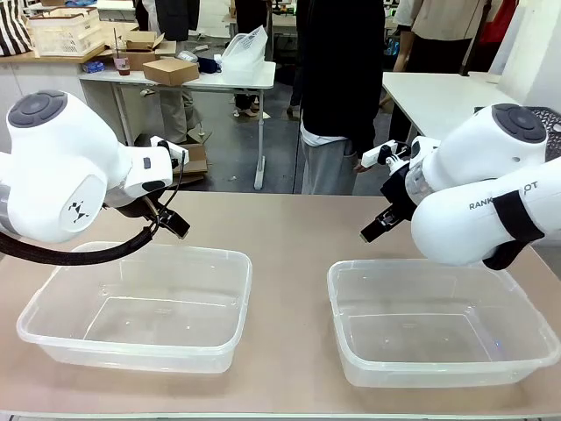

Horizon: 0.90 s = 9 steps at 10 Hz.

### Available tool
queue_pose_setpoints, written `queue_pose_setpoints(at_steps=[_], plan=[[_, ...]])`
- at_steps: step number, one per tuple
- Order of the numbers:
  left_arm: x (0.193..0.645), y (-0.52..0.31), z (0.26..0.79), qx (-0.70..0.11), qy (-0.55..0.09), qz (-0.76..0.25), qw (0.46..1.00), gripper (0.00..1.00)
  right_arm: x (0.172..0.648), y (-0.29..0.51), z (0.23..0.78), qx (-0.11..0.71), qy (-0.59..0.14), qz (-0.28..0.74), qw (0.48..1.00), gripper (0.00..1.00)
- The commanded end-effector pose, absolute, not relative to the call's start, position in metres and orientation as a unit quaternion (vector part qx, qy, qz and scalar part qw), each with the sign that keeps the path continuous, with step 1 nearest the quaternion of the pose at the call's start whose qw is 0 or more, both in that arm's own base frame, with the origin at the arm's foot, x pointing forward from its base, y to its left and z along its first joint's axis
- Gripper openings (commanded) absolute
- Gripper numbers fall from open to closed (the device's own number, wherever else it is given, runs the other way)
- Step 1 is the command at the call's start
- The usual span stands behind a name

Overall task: Sort the waste into each basket.
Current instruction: Pick up the Organizing box on the left side of the table and lift it.

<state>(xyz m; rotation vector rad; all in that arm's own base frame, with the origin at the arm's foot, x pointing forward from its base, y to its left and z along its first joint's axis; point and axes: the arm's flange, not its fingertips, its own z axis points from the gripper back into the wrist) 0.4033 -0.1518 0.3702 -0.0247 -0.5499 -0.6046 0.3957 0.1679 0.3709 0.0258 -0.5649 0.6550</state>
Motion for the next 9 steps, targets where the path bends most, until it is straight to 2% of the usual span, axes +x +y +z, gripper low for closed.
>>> queue_pose_setpoints(at_steps=[1,5,6,7,8,9], plan=[[0.403,-0.152,0.370,-0.012,-0.267,-0.294,0.918,1.00,0.396,0.168,0.371,0.013,-0.274,0.317,0.908,1.00],[0.403,-0.152,0.370,-0.012,-0.267,-0.294,0.918,1.00,0.396,0.168,0.371,0.013,-0.274,0.317,0.908,1.00],[0.397,-0.159,0.406,-0.030,-0.251,-0.301,0.920,1.00,0.382,0.172,0.406,-0.008,-0.276,0.309,0.910,1.00],[0.386,-0.162,0.442,0.004,-0.245,-0.291,0.925,1.00,0.363,0.177,0.442,-0.004,-0.288,0.321,0.902,1.00],[0.368,-0.160,0.487,0.025,-0.273,-0.277,0.921,1.00,0.335,0.184,0.480,-0.028,-0.301,0.334,0.893,1.00],[0.336,-0.158,0.529,-0.015,-0.289,-0.280,0.915,1.00,0.301,0.192,0.509,-0.007,-0.296,0.351,0.888,1.00]])
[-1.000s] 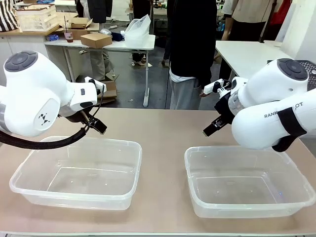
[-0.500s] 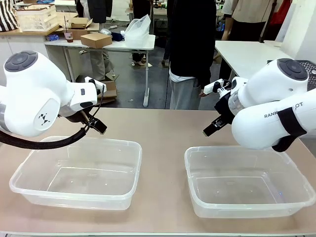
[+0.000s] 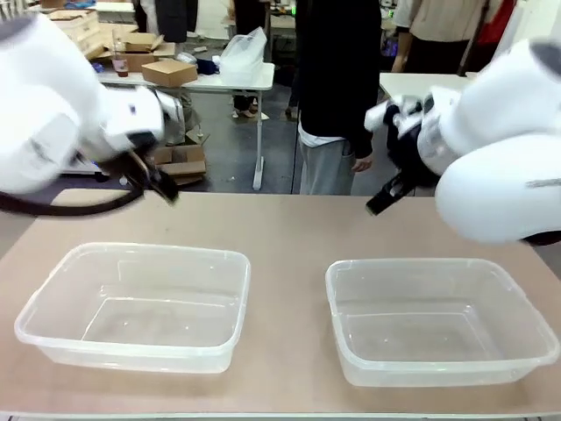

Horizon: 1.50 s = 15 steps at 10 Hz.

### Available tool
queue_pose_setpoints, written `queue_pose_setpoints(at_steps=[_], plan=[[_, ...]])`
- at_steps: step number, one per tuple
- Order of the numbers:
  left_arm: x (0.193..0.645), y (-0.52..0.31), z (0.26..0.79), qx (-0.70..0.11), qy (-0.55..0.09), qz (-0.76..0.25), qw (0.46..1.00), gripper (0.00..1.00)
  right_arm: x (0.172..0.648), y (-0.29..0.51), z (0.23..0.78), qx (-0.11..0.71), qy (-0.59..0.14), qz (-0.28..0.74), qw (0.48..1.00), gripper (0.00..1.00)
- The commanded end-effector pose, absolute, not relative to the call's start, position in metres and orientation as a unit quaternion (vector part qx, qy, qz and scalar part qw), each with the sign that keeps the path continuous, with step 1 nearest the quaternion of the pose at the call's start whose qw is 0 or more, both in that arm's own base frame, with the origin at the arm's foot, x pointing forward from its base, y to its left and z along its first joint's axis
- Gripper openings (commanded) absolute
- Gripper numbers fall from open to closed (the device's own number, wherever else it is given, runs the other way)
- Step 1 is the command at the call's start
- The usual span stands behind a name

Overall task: Sort the waste into each basket.
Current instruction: Pick up the Organizing box on the left side of the table and lift it.

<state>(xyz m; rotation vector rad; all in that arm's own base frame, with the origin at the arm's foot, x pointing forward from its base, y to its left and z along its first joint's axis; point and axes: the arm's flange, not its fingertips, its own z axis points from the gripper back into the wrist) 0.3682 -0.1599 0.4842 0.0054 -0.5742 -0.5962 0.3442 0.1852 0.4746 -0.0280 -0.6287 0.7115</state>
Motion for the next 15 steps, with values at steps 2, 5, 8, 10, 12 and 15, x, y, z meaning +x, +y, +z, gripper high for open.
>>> queue_pose_setpoints(at_steps=[2,5,8,10,12,15], plan=[[0.278,-0.155,0.558,-0.073,-0.290,-0.316,0.901,1.00,0.246,0.204,0.508,0.034,-0.214,0.350,0.911,1.00],[0.273,-0.165,0.582,-0.066,-0.309,-0.309,0.897,1.00,0.246,0.210,0.523,0.026,-0.236,0.359,0.903,1.00],[0.258,-0.167,0.583,-0.150,-0.275,-0.347,0.884,1.00,0.233,0.181,0.532,0.114,-0.266,0.278,0.916,1.00],[0.244,-0.104,0.590,-0.349,-0.212,-0.262,0.875,1.00,0.185,0.102,0.542,0.293,-0.369,0.050,0.881,1.00],[0.250,-0.051,0.573,-0.518,-0.217,-0.087,0.823,1.00,0.140,0.021,0.536,0.443,-0.439,-0.120,0.772,1.00],[0.259,-0.015,0.545,-0.599,-0.252,0.081,0.756,1.00,0.136,-0.039,0.488,0.535,-0.402,-0.211,0.712,1.00]])
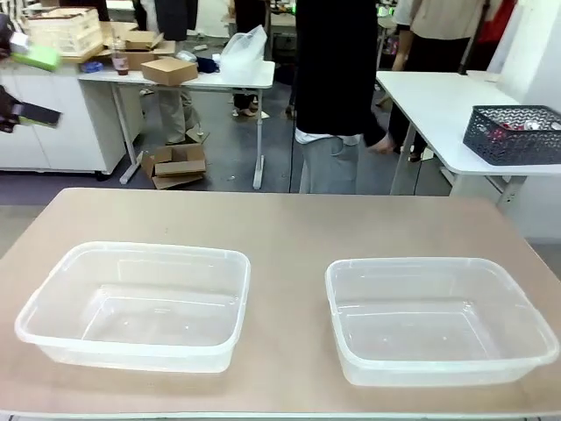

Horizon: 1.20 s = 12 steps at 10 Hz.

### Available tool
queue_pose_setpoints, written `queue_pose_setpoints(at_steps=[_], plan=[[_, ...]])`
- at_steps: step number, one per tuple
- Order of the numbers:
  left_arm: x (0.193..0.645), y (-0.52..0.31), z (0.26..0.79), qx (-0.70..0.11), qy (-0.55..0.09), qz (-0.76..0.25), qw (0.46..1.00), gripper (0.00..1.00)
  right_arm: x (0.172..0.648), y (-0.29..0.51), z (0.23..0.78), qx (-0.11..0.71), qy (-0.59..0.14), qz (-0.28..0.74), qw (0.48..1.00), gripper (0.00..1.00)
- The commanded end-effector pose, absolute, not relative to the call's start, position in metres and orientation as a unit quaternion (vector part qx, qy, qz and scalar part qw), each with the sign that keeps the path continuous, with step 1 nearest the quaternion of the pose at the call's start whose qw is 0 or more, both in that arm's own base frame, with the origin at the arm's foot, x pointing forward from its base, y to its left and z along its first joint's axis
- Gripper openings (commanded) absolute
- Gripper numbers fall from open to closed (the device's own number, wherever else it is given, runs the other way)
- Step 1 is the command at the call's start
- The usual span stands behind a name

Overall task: Sort the waste into each basket.
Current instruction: Pick up the Organizing box on the left side of the table and lift it.

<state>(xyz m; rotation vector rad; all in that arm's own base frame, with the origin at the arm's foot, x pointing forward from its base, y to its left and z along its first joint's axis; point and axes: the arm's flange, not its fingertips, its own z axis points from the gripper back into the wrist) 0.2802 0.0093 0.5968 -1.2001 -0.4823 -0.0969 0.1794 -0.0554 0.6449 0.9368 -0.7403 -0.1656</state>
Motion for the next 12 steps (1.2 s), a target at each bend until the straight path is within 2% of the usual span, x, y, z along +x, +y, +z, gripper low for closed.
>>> queue_pose_setpoints(at_steps=[1,3,5,6,7,12], plan=[[0.258,-0.009,0.538,-0.602,-0.253,0.110,0.749,1.00,0.142,-0.046,0.473,0.550,-0.389,-0.221,0.705,1.00],[0.260,-0.017,0.535,-0.585,-0.252,0.115,0.763,1.00,0.161,-0.050,0.449,0.574,-0.367,-0.210,0.701,1.00],[0.268,-0.035,0.535,-0.551,-0.240,0.103,0.793,1.00,0.192,-0.040,0.427,0.581,-0.311,-0.187,0.728,1.00],[0.317,0.016,0.580,-0.588,-0.238,0.122,0.763,1.00,0.203,-0.032,0.422,0.567,-0.285,-0.171,0.754,1.00],[0.317,0.016,0.580,-0.588,-0.238,0.122,0.763,1.00,0.223,-0.157,0.585,0.579,-0.334,-0.223,0.709,1.00],[0.317,0.016,0.580,-0.588,-0.238,0.122,0.763,1.00,0.223,-0.157,0.585,0.579,-0.334,-0.223,0.709,1.00]])
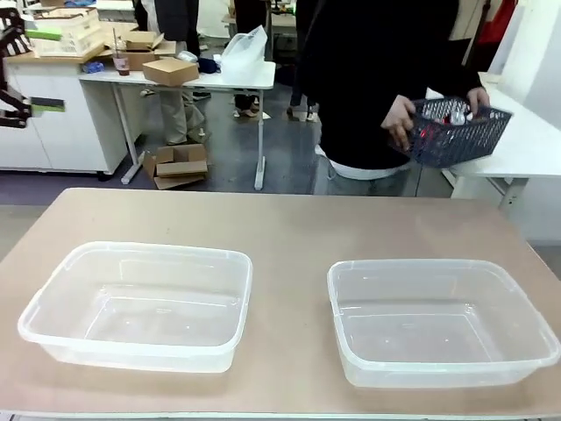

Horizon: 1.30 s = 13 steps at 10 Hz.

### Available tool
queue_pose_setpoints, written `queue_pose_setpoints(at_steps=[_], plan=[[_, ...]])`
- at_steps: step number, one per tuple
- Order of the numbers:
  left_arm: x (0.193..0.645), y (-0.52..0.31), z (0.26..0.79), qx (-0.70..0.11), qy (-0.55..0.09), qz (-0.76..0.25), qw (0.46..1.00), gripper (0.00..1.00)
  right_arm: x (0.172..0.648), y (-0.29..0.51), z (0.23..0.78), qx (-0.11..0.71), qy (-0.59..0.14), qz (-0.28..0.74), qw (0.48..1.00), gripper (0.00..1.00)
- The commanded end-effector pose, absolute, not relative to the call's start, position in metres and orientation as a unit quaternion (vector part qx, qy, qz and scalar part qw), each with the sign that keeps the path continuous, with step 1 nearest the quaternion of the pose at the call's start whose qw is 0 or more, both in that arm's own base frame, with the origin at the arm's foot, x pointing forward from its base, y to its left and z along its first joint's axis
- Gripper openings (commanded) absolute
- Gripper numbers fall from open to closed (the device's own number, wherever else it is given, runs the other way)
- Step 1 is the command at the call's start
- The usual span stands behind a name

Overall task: Sort the waste into each basket.
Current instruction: Pick up the Organizing box on the left side of the table and lift it.

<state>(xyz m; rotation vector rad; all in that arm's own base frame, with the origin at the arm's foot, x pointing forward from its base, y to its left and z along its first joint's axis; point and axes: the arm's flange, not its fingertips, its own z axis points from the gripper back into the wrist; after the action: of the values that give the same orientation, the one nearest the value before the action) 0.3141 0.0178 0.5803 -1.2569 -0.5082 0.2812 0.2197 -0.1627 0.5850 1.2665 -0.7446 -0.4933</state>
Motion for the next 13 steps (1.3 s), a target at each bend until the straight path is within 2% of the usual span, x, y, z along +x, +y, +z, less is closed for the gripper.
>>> queue_pose_setpoints(at_steps=[1,13], plan=[[0.3172,0.0157,0.5804,-0.588,-0.238,0.122,0.763,1.00,0.2230,-0.1566,0.5847,0.579,-0.334,-0.223,0.709,1.00],[0.3172,0.0157,0.5804,-0.588,-0.238,0.122,0.763,1.00,0.2230,-0.1566,0.5847,0.579,-0.334,-0.223,0.709,1.00]])
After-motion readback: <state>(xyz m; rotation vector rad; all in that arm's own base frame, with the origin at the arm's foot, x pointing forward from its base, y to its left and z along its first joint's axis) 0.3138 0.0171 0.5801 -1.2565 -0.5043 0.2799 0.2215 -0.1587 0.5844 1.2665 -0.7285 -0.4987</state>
